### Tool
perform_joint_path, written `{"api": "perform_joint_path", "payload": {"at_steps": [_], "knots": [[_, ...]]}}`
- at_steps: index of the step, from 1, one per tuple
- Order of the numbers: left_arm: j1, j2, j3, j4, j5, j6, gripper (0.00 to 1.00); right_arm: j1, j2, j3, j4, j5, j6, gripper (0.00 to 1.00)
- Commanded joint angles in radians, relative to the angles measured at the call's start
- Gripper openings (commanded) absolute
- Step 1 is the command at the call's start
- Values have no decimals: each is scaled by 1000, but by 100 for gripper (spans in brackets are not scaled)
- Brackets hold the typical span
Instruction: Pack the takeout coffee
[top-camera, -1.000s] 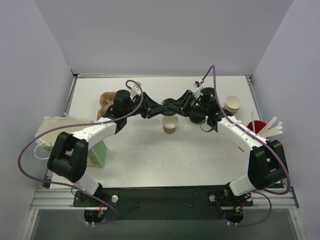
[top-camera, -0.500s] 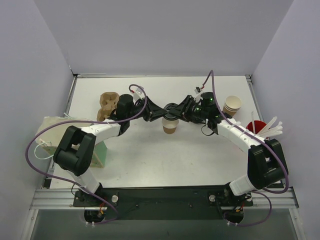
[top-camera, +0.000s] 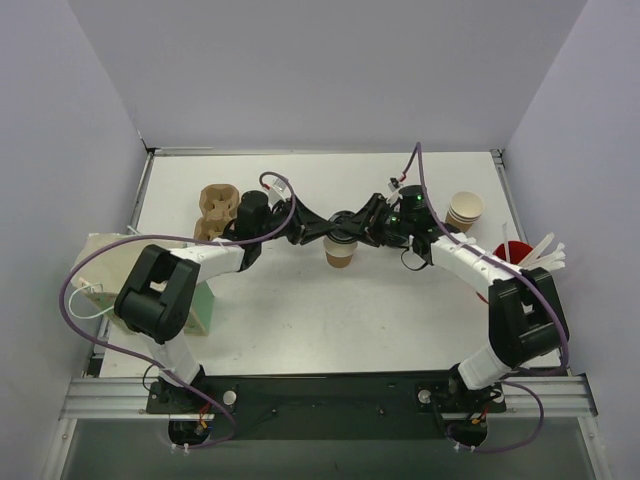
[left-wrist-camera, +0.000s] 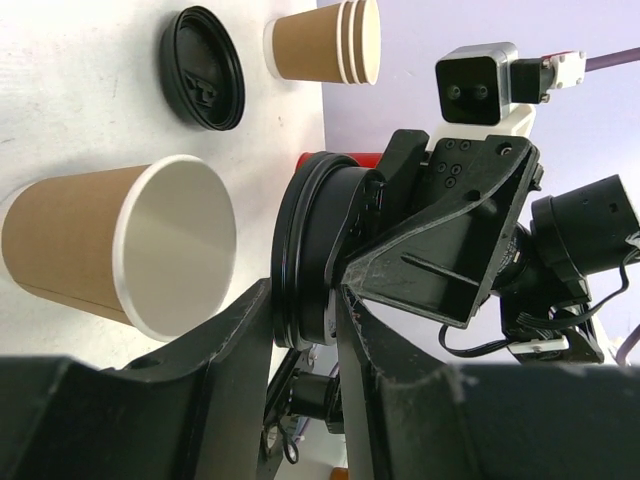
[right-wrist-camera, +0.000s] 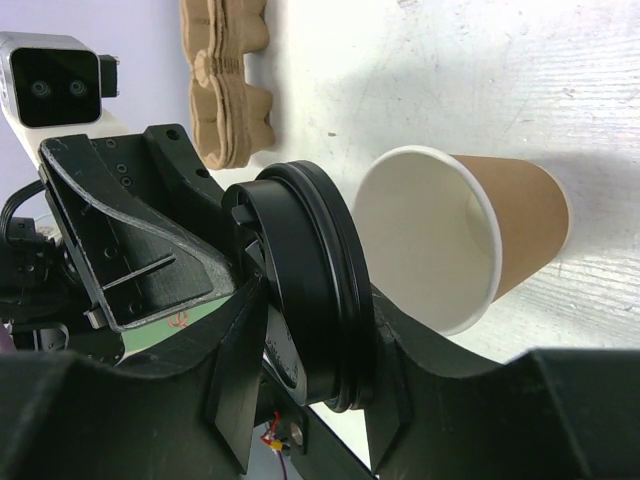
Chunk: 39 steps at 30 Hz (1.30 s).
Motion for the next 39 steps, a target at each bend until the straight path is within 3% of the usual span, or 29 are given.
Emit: {"api": "perform_joint_path", "payload": {"at_steps": [1, 14, 21, 39], "knots": [[-2, 2, 30, 127, 19, -2, 40, -1, 35, 31, -82, 18, -56, 34], [-2, 21, 24, 93, 18, 30, 39, 8, 82, 101, -193, 58, -119, 35], [-1, 25, 15, 73, 15, 55, 38, 14, 76, 111, -232, 90, -149, 42], [-1, 50, -8, 98, 15, 53, 36, 40, 84, 189, -398, 184, -231, 43]]}}
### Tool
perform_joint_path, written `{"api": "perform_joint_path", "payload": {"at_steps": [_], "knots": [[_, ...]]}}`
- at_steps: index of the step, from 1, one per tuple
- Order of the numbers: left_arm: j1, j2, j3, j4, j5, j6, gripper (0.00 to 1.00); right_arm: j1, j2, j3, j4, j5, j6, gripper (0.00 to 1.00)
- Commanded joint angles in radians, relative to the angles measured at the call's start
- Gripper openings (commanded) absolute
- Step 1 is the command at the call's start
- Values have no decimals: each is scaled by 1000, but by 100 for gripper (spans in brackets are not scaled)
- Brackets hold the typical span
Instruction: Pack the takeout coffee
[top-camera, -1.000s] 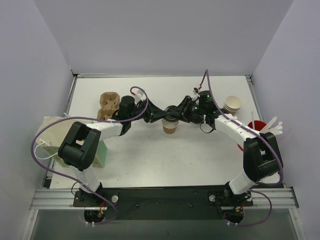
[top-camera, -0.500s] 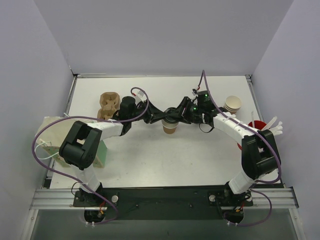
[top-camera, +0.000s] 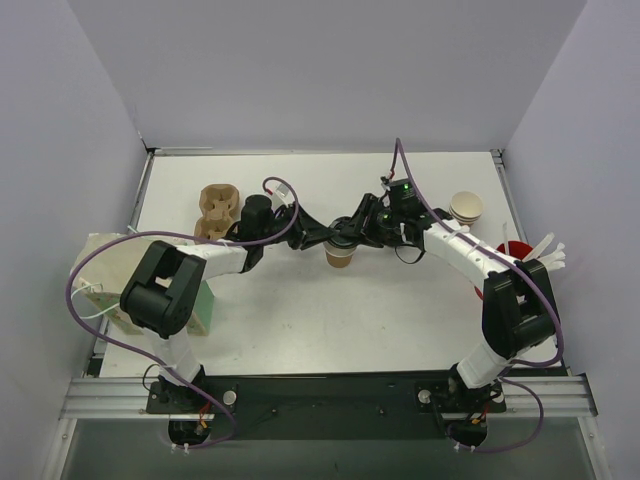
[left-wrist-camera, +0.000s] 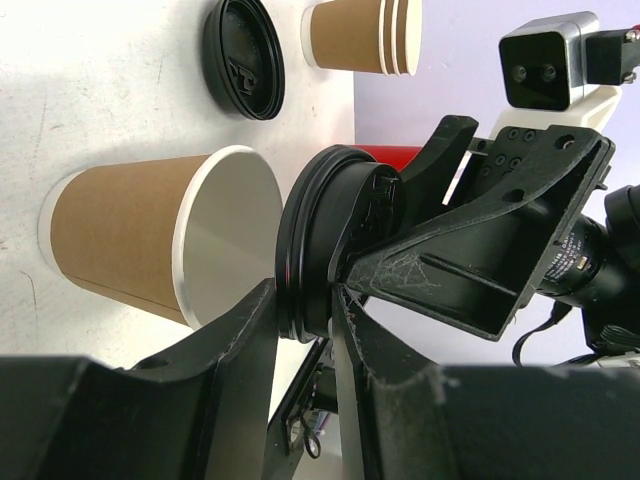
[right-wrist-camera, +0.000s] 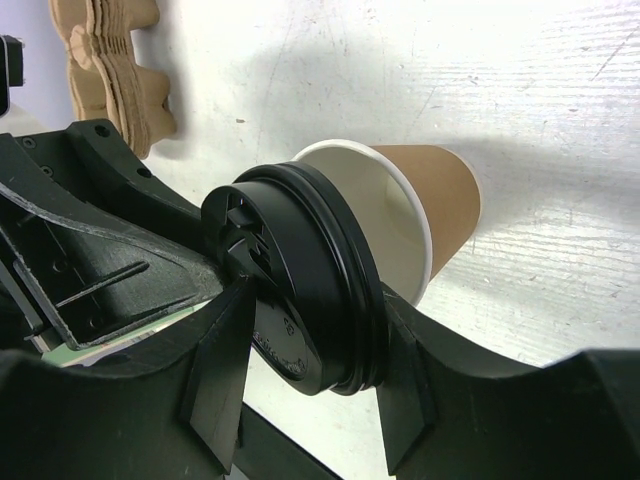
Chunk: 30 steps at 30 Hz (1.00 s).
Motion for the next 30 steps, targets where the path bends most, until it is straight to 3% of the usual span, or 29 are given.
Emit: {"api": "perform_joint_path", "payload": {"at_steps": [1, 30], "knots": [[0, -3, 3, 109, 18, 6, 36, 10, 13, 35, -107, 65, -58, 43], [0, 17, 3, 127, 18, -6, 36, 22, 74, 101, -204, 120, -132, 48]]}}
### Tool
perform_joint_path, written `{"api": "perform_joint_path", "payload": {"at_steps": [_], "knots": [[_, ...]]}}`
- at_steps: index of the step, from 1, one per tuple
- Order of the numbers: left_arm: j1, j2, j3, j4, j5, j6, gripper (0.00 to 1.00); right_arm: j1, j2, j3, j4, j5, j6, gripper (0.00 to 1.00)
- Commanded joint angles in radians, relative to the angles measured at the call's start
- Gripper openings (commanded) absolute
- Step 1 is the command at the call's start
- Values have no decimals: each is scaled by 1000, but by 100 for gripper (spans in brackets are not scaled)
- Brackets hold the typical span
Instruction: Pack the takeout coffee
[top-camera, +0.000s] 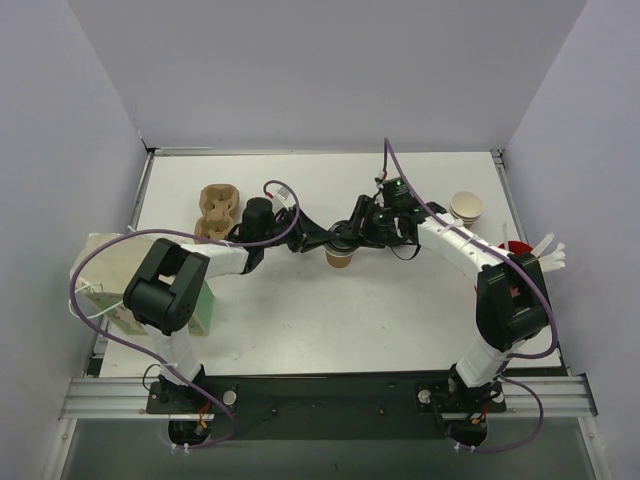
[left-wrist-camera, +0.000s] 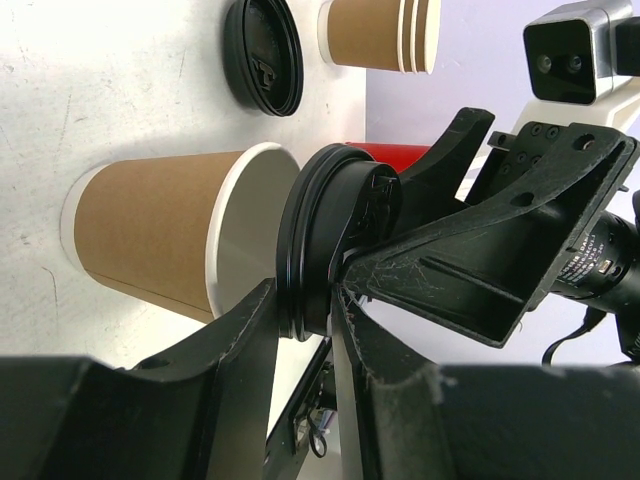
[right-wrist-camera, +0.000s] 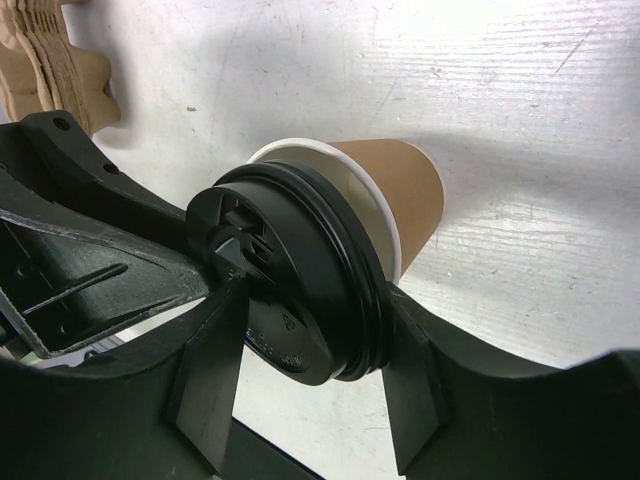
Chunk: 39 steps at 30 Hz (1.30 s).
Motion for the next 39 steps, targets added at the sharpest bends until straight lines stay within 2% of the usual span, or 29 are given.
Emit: {"api": "perform_joint_path", "payload": {"at_steps": [1, 25, 39], "knots": [[0, -11, 14, 109, 15, -5, 36, 7, 22, 28, -85, 64, -47, 48], [0, -9, 23, 107, 18, -8, 36, 37, 62, 149, -229, 153, -110, 51], [2, 6, 2, 132, 17, -13, 36, 50, 118, 157, -222, 159, -116, 52]]}}
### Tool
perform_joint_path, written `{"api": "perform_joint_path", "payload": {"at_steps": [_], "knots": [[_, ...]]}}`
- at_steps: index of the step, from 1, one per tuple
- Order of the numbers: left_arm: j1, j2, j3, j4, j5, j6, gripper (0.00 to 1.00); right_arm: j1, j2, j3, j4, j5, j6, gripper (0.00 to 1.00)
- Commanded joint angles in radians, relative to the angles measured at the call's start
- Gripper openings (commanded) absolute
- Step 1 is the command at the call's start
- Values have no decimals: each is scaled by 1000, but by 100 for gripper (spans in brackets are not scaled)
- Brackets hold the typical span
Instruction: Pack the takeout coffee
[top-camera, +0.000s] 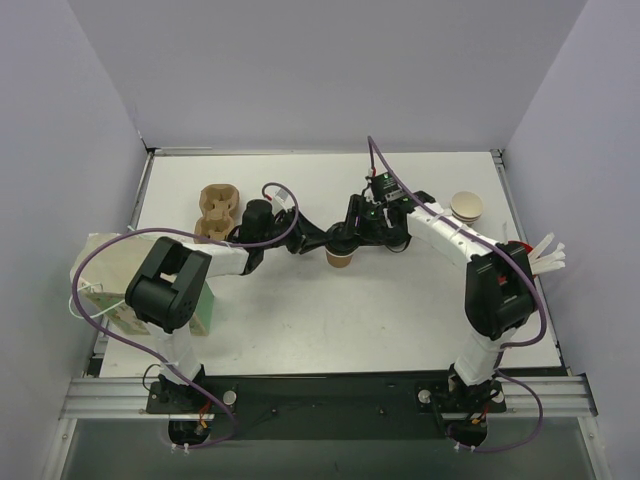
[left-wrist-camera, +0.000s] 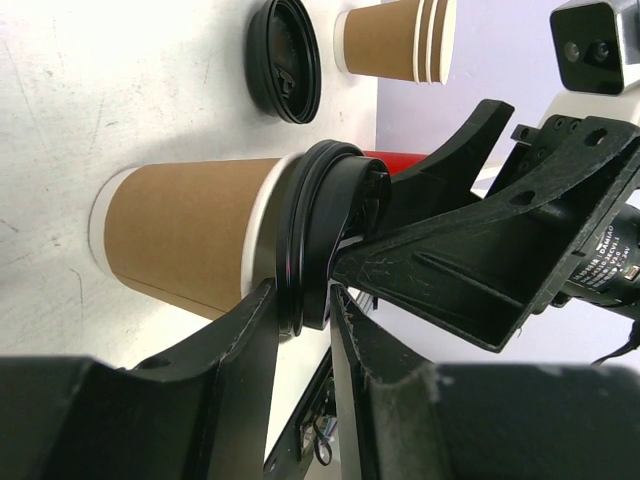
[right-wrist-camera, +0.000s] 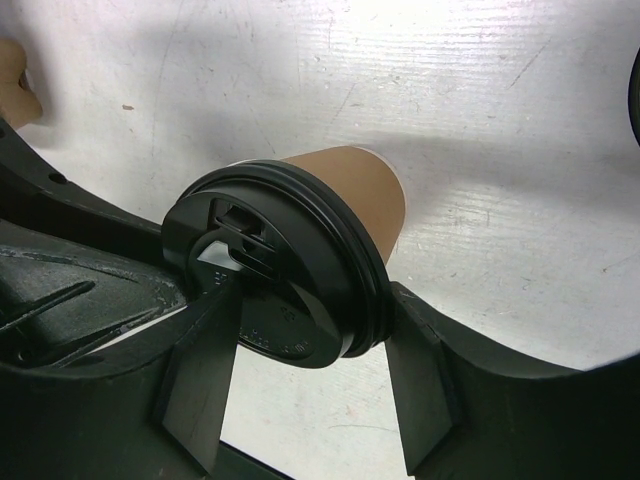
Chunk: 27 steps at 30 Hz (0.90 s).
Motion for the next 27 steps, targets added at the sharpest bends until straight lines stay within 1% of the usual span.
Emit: {"api": "perform_joint_path", "payload": {"at_steps": [1, 12, 16, 20, 27], "knots": [[0, -12, 11, 119, 31, -11, 36, 13, 30, 12, -59, 60, -25, 52], [1, -24, 0, 119, 30, -15, 36, 13, 25, 0, -61, 69, -31, 52], [1, -35, 5, 100, 30, -17, 36, 13, 28, 6, -70, 71, -32, 53], [1, -41, 15, 85, 31, -18, 36, 18, 22, 17, -87, 81, -40, 56], [1, -44, 14, 71, 30, -12, 36, 24, 21, 35, -107, 97, -48, 57]]}}
